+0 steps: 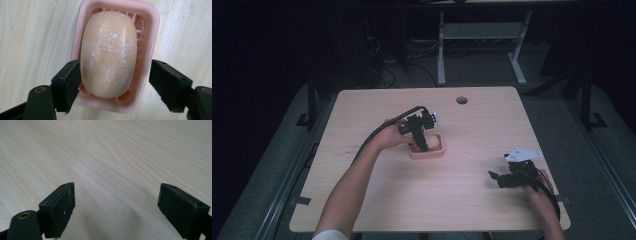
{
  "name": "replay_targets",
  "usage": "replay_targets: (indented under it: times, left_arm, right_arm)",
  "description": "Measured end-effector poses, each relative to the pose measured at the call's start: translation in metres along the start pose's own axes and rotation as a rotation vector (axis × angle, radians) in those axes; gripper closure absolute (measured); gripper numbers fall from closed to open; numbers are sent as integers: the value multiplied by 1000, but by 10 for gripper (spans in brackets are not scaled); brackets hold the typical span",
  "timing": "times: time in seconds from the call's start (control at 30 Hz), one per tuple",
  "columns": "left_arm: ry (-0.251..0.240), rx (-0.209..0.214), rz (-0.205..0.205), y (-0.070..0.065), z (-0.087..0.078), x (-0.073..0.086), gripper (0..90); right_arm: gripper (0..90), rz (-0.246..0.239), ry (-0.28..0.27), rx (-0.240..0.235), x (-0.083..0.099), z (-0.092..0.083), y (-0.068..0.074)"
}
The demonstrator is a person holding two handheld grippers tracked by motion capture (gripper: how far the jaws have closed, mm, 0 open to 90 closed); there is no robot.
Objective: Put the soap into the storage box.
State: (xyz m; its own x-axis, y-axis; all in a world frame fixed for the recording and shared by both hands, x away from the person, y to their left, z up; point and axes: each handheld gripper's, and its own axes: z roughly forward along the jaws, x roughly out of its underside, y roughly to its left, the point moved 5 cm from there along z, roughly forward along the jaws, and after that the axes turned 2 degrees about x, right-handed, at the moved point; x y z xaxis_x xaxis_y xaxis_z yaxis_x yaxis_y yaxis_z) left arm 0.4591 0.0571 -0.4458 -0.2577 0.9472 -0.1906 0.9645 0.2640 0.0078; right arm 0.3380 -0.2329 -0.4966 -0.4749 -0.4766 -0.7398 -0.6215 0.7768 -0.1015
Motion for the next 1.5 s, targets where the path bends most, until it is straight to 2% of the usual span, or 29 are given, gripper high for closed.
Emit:
replay_targets:
  times: [0.2,0.37,0.7,0.93,1.5]
  left_arm:
    - [-43,-7,-5,-3,-7,4,257]
    - [-77,-1,-29,-6,-9,11,252]
    - [-90,-6,-35,-8,-15,23,252]
    - [-119,0,-47,-11,-17,28,252]
    - [-130,-1,-59,-21,-17,49,248]
  right_arm:
    - [139,-4,0,3,0,0,0]
    - [139,-10,-4,6,0,0,-1]
    - [139,-11,4,7,-1,1,0]
    - [139,-11,1,12,-1,1,-1]
    - [139,-9,12,19,-1,2,0]
